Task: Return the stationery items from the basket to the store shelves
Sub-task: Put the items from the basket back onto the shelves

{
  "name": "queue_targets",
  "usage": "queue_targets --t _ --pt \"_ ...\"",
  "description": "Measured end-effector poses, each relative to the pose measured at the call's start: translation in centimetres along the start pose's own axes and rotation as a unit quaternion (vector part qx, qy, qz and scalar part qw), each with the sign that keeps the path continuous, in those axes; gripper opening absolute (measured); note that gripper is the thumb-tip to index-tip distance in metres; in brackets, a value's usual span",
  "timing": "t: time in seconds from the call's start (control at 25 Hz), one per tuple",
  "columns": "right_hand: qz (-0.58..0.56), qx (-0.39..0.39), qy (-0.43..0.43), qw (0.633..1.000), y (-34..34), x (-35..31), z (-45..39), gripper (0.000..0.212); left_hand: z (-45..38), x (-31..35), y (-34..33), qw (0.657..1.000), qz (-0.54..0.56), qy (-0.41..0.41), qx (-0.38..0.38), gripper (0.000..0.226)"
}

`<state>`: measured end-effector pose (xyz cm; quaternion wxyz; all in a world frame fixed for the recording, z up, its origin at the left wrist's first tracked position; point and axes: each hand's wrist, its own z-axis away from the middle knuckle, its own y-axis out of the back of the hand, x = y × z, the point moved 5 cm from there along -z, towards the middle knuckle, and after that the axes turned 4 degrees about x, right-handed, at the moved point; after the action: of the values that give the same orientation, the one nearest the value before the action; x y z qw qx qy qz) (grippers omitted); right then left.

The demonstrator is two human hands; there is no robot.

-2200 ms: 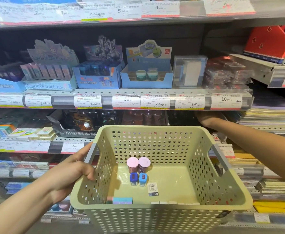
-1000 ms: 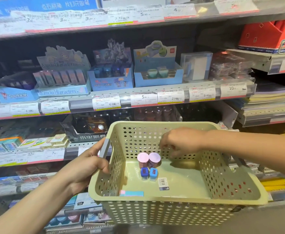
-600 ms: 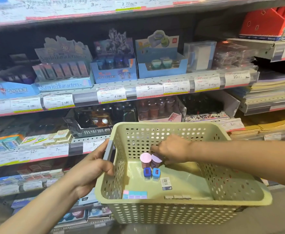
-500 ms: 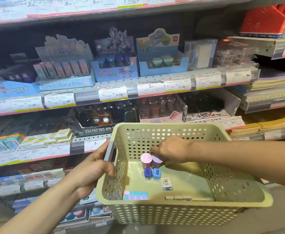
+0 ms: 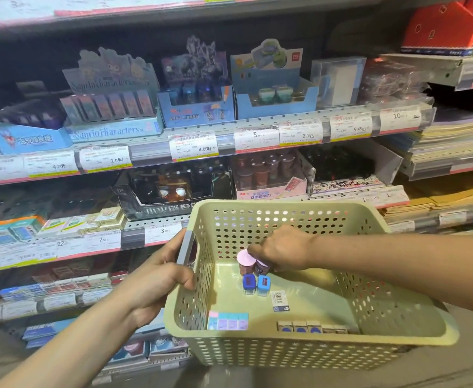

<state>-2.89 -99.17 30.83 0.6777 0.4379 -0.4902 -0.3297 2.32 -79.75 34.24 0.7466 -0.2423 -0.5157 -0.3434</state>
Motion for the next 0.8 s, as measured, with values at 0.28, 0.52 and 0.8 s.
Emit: queue_targets --t 0.28,0.52,0.8 --pt "0.008 0.012 0.011 1.0 -0.3 0.9 0.3 0.031 -0.2 0.7 -1.1 1.0 -0.002 -0.009 0.002 0.078" --pt "0.011 -0.011 0.009 1.0 -0.4 1.8 1.1 0.033 -0.5 1.0 -1.7 1.0 -0.002 -0.004 0.028 0.084" --pt "-0.017 -0.017 0.015 1.0 -1.1 2.5 1.4 0.025 -0.9 0.9 -2.6 0.999 0.011 0.002 0.031 0.083"
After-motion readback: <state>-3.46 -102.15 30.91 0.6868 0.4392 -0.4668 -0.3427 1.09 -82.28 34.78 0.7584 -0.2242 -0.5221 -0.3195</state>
